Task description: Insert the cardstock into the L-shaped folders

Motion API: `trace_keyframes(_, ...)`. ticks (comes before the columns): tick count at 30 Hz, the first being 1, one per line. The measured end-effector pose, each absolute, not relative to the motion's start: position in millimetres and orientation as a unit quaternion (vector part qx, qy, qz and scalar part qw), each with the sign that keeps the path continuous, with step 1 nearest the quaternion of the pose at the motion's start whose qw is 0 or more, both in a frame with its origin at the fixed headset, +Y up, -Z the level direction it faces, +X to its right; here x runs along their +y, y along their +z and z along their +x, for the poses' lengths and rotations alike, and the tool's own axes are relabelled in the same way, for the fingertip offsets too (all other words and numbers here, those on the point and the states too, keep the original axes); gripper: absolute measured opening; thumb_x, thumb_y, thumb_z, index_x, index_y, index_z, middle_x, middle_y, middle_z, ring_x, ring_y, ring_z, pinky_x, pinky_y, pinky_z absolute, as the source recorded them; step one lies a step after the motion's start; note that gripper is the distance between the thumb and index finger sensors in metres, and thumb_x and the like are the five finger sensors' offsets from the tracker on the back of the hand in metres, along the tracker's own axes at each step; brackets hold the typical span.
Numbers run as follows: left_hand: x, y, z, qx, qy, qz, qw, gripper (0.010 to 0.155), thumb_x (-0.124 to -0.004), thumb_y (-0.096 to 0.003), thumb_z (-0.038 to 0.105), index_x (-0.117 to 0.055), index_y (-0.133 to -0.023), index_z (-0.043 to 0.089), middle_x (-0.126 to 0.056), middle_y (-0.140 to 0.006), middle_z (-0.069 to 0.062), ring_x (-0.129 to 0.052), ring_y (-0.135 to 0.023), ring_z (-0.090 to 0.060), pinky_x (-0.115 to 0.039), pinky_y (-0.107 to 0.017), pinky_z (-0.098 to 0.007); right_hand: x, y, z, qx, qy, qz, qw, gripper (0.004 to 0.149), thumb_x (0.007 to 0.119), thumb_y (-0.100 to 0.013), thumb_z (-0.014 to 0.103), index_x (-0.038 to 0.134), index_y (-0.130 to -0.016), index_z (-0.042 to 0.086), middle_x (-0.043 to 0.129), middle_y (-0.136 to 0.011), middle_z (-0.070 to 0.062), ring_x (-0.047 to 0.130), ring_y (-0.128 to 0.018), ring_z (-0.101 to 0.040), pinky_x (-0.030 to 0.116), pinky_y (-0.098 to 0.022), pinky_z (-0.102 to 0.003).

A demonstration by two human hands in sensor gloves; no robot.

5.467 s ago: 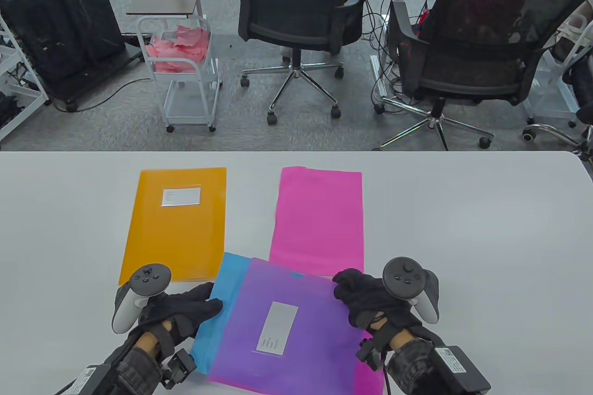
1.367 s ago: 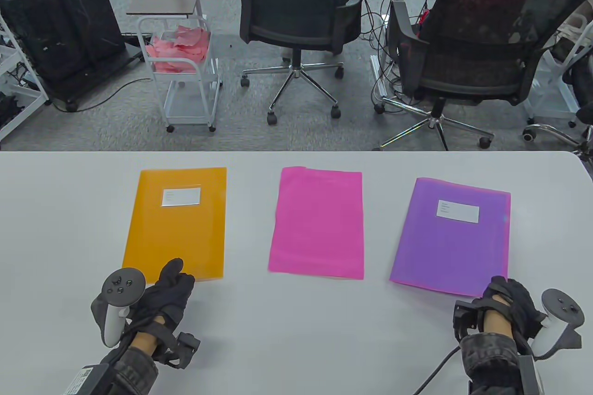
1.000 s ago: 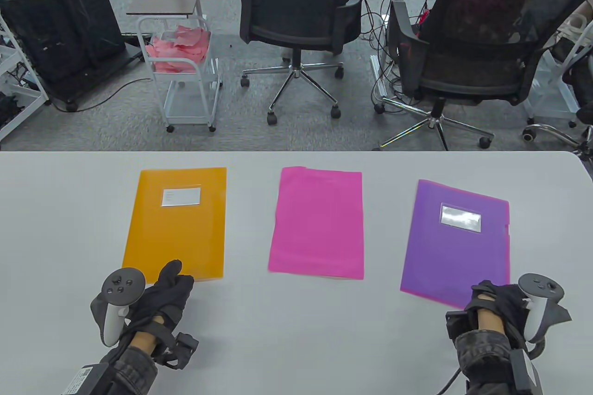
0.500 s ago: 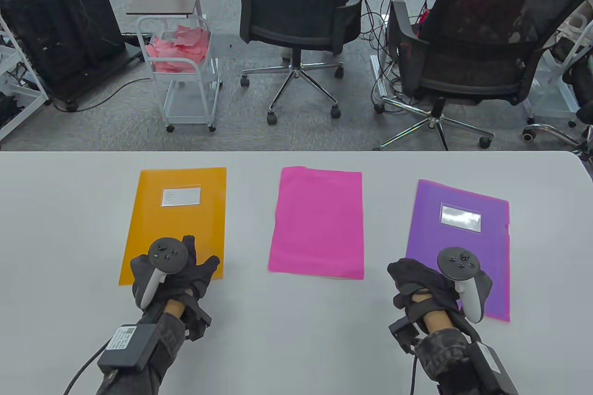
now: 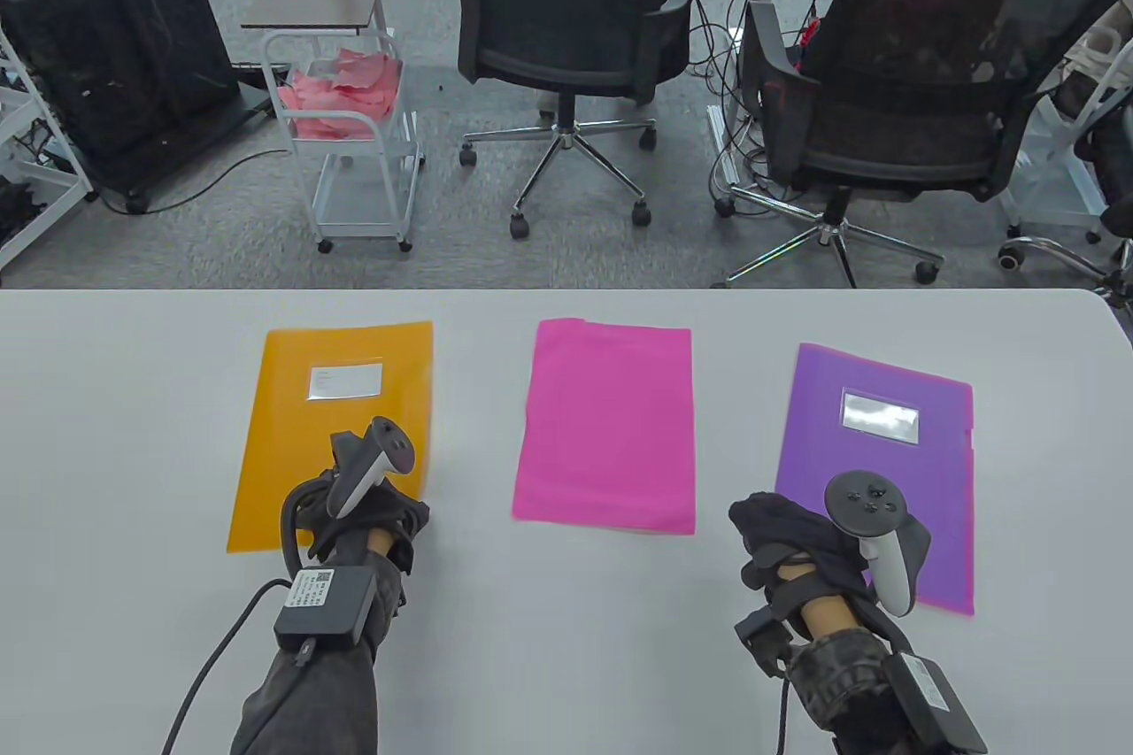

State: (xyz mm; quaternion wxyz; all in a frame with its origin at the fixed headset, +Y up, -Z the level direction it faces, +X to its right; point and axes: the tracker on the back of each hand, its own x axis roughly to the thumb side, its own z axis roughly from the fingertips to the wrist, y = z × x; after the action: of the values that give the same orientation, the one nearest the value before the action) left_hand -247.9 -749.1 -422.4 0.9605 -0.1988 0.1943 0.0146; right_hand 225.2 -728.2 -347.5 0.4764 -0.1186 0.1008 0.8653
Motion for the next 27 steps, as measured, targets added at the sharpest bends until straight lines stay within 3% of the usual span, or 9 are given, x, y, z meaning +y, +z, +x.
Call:
trace_keyframes(3, -745, -414, -255, 0.168, -0.052, -0.12, 0.977, 0.074, -0.087, -0.0412, 0.049, -0.059, -0.1, 0.013, -0.076, -0.098, -0.018, -0.091, -0.087, -0.045, -0.078, -0.063, -0.058, -728, -347, 224, 0.101, 0.867, -0.113, 0.475, 0.064, 0.073, -0.043, 0.046, 0.063, -0.087, 0.001, 0.082, -0.072, -0.033, 0.096, -0.041, -0.037, 0.086, -0.023, -0.046)
trace_keyframes(6, -737, -399, -275, 0.16, 0.012, -0.081, 0.984, 0.062, -0.086, -0.0417, 0.043, -0.068, -0.095, 0.017, -0.087, -0.091, -0.013, -0.1, -0.079, -0.04, -0.083, -0.058, -0.054, -727, -347, 223, 0.097, 0.867, -0.107, 0.476, 0.063, 0.073, -0.043, 0.046, 0.064, -0.087, 0.002, 0.082, -0.072, -0.033, 0.097, -0.041, -0.037, 0.086, -0.022, -0.045)
trace_keyframes(8, -722, -383, -293, 0.153, 0.076, -0.032, 0.985, 0.058, -0.086, -0.0427, 0.039, -0.07, -0.094, 0.017, -0.087, -0.09, -0.015, -0.1, -0.078, -0.042, -0.082, -0.057, -0.056, -726, -347, 222, 0.094, 0.864, -0.098, 0.484, 0.063, 0.072, -0.043, 0.046, 0.064, -0.086, 0.002, 0.083, -0.071, -0.033, 0.097, -0.041, -0.037, 0.086, -0.022, -0.045)
trace_keyframes(11, -689, -355, -313, 0.099, 0.027, 0.075, 0.992, 0.061, -0.085, -0.0425, 0.042, -0.065, -0.096, 0.02, -0.083, -0.094, -0.012, -0.099, -0.081, -0.038, -0.081, -0.059, -0.055, -727, -347, 215, 0.091, 0.857, -0.084, 0.5, 0.063, 0.072, -0.043, 0.047, 0.064, -0.086, 0.002, 0.084, -0.071, -0.032, 0.097, -0.04, -0.036, 0.086, -0.021, -0.045)
trace_keyframes(13, -671, -334, -321, 0.048, 0.057, 0.113, 0.991, 0.06, -0.084, -0.0419, 0.044, -0.067, -0.096, 0.023, -0.086, -0.094, -0.009, -0.1, -0.081, -0.035, -0.08, -0.06, -0.055, -728, -347, 207, 0.091, 0.85, -0.064, 0.515, 0.063, 0.072, -0.043, 0.047, 0.064, -0.086, 0.002, 0.084, -0.07, -0.032, 0.097, -0.039, -0.036, 0.087, -0.021, -0.044)
trace_keyframes(17, -657, -292, -321, -0.133, 0.082, 0.104, 0.982, 0.065, -0.085, -0.041, 0.046, -0.061, -0.099, 0.031, -0.079, -0.102, -0.003, -0.092, -0.092, -0.033, -0.074, -0.066, -0.058, -733, -344, 182, 0.14, 0.815, -0.011, 0.562, 0.067, 0.068, -0.045, 0.052, 0.059, -0.09, 0.003, 0.087, -0.067, -0.027, 0.1, -0.035, -0.03, 0.089, -0.018, -0.039)
trace_keyframes(22, -665, -250, -303, -0.291, 0.026, 0.105, 0.951, 0.067, -0.083, -0.04, 0.049, -0.054, -0.099, 0.042, -0.072, -0.108, 0.006, -0.086, -0.098, -0.033, -0.069, -0.069, -0.059, -752, -328, 138, 0.292, 0.63, 0.014, 0.72, 0.097, 0.057, -0.049, 0.071, 0.025, -0.095, -0.008, 0.077, -0.08, -0.03, 0.099, -0.042, -0.026, 0.09, -0.023, -0.032)
trace_keyframes(25, -682, -244, -285, -0.35, -0.037, 0.102, 0.93, 0.072, -0.082, -0.0385, 0.052, -0.046, -0.101, 0.043, -0.066, -0.11, 0.005, -0.081, -0.101, -0.033, -0.068, -0.07, -0.059, -757, -320, 121, 0.318, 0.599, 0.028, 0.735, 0.089, 0.066, -0.052, 0.057, 0.024, -0.093, -0.01, 0.084, -0.073, -0.022, 0.101, -0.037, -0.02, 0.091, -0.019, -0.029)
trace_keyframes(27, -701, -246, -274, -0.355, -0.07, 0.056, 0.93, 0.081, -0.083, -0.0366, 0.055, -0.039, -0.103, 0.04, -0.059, -0.113, -0.001, -0.078, -0.103, -0.035, -0.066, -0.071, -0.06, -754, -320, 121, 0.257, 0.662, 0.016, 0.704, 0.078, 0.07, -0.051, 0.039, 0.021, -0.095, -0.003, 0.09, -0.062, -0.013, 0.102, -0.03, -0.015, 0.091, -0.015, -0.026)
